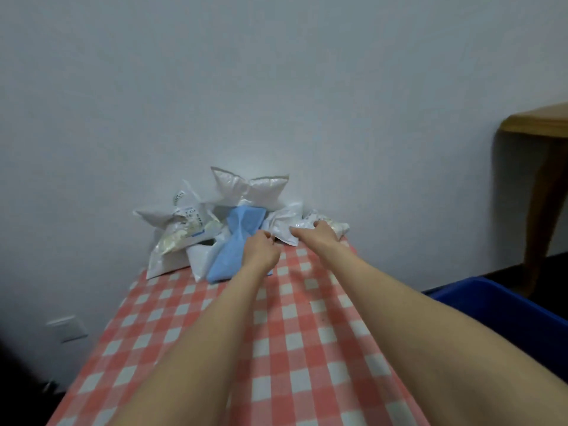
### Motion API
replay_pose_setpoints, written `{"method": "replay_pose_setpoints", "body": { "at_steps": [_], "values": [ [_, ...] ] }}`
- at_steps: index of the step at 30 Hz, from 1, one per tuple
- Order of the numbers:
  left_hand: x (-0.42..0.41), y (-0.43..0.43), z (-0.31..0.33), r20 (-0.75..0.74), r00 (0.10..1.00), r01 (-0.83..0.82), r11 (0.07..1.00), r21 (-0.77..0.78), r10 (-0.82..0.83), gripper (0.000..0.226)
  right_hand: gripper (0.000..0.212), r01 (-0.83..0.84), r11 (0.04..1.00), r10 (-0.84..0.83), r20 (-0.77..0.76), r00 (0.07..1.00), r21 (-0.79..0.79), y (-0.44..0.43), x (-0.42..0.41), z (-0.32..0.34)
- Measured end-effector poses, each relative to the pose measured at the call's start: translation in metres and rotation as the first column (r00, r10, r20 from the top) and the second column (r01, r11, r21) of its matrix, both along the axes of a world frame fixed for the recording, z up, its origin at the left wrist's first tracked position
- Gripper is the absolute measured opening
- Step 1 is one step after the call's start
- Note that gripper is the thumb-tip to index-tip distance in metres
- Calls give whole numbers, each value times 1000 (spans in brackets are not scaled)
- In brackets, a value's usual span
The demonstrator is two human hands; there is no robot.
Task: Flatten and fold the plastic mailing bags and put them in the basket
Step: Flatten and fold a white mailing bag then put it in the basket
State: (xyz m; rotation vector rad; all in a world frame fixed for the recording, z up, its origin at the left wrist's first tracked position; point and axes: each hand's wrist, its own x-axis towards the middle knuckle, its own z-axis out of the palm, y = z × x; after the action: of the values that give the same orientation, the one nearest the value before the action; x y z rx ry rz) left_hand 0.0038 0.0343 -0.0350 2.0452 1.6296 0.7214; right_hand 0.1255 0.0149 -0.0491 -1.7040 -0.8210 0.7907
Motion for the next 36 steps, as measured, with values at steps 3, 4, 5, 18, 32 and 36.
{"method": "replay_pose_setpoints", "body": {
  "at_steps": [3, 4, 5, 18, 32, 36],
  "values": [
    [-10, 24, 15, 8, 999, -32, 999, 12, 32, 44, 54, -27, 998, 25, 46, 999, 50, 26, 1, 9],
    [-12, 33, 21, 11, 999, -38, 999, 27, 38, 45, 42, -29, 997, 26, 38, 999, 66, 35, 2, 12],
    [-15, 41, 27, 17, 999, -51, 998, 44, 50, 46, 33, -27, 996, 25, 16, 1000, 89, 44, 2, 15],
    [-29, 167, 86, 261, 925, -315, 942, 118, 276, 75, 71, 32, 987, -9, -146, 989, 160, 162, 18, 56],
    [-24, 185, 99, 546, 815, -411, 859, 306, 196, 24, 48, 102, 925, 37, -356, 934, 365, 185, 22, 61],
    [-19, 151, 109, 604, 791, -348, 882, 317, 94, 27, 30, 146, 923, 7, -393, 919, 357, 150, 28, 71]
  ]
}}
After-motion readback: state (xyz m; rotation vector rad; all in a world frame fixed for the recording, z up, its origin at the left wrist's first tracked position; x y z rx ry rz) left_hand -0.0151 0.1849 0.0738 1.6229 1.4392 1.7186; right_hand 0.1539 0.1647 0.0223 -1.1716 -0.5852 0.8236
